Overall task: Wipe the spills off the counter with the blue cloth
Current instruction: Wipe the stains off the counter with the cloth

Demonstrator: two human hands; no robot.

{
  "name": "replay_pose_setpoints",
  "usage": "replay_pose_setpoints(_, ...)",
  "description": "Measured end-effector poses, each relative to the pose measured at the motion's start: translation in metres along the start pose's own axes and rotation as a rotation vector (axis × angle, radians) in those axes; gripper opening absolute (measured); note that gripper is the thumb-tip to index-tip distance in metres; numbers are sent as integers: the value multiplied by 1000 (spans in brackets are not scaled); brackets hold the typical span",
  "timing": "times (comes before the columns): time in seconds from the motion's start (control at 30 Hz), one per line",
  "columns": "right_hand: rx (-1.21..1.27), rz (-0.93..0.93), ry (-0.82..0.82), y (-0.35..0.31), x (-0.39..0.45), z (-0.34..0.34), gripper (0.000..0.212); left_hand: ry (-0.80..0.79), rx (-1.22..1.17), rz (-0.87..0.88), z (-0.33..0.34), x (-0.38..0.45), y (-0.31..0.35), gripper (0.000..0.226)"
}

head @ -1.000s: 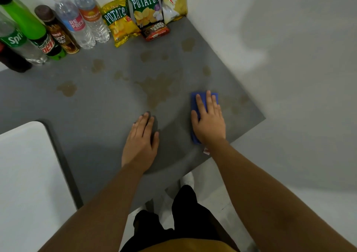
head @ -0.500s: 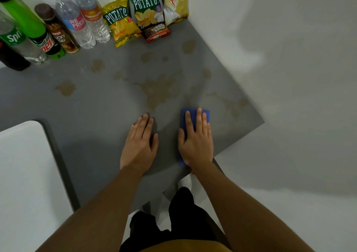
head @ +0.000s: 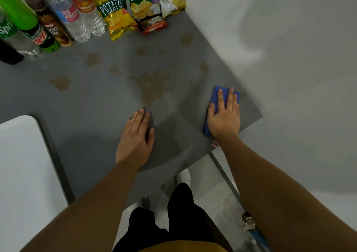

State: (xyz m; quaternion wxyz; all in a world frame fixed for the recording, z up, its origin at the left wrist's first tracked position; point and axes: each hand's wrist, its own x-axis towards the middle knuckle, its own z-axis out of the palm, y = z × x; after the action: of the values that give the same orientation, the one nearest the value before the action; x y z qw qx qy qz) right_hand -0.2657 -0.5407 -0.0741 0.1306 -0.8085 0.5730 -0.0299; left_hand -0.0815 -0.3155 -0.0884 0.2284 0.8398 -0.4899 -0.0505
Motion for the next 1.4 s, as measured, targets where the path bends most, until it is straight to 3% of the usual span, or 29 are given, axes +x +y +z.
replay_pose_setpoints(0.2, -7, 67, 36, -5, -37, 17, 64, -14, 18, -11, 0, 0, 1, 53)
replay_pose_setpoints(0.53, -8, -148, -52, -16, 5, 3, 62, -8, 30, -4, 1, 0, 2, 54)
replay_pose_setpoints(0.87, 1, 37, 21, 45, 26, -8, 64, -4, 36, 8, 2, 0, 0, 54)
replay_pose_setpoints(1.13, 10, 187, 41, 29, -19, 4, 65, 6, 31, 4, 5, 0, -2, 54)
replay_pose_setpoints(1.4, -12, -140, 44, -55, -25, 28, 65, 11, 32, -3, 5, 0, -1, 54)
